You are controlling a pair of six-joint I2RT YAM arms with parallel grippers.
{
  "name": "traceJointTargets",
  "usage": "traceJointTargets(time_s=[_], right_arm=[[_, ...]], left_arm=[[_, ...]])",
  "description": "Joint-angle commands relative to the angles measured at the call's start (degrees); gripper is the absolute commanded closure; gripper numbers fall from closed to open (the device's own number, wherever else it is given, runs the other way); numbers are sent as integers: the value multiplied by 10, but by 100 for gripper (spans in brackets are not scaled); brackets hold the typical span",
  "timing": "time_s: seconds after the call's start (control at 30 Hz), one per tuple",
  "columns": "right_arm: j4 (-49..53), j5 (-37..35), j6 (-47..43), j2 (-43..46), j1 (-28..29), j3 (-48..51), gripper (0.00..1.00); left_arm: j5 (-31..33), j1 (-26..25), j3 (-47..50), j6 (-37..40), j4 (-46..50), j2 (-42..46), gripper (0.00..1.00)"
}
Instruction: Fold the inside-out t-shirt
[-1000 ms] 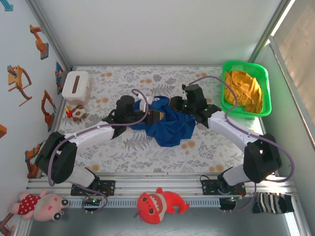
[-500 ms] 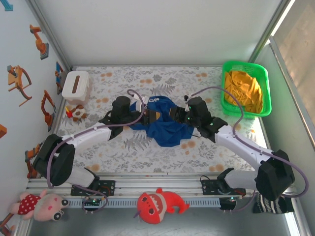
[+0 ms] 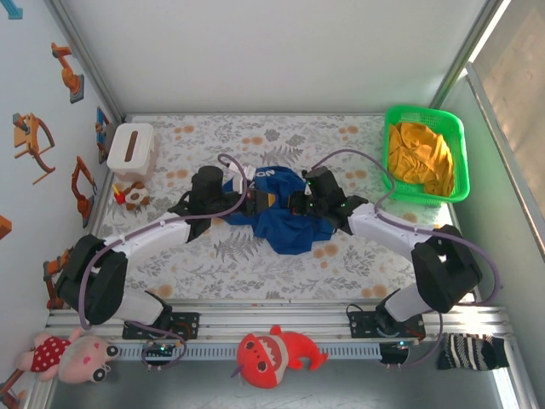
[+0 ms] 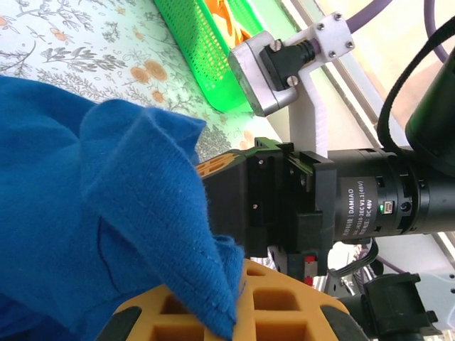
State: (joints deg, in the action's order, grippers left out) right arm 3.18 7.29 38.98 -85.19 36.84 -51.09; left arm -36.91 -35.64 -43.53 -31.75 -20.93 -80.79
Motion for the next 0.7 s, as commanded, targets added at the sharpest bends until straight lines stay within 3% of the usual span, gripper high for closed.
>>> traceJointTargets(time_s=[0.0,0.2,0.27,0.37,0.43,0.67], right_arm=[[-35,22,-5,29,0,-10,100],[-82,77,22,114,-5,32,100],[-121,105,38,132,-5,54,100],[-151,120,47,134,-7,75,100],[-161,119,49,128,-8,85,100],[-207,125,71,95,-14,102,100]], left_arm=[[1,15,23,3,-3,18,100],[7,56,57,-14,-36,-6,99],[7,63,56,-14,-37,-20,87],[8,69,55,-15,-38,-28,56],[11,71,57,-16,-33,-17,45],[40,71,92,-32,2,92,34]])
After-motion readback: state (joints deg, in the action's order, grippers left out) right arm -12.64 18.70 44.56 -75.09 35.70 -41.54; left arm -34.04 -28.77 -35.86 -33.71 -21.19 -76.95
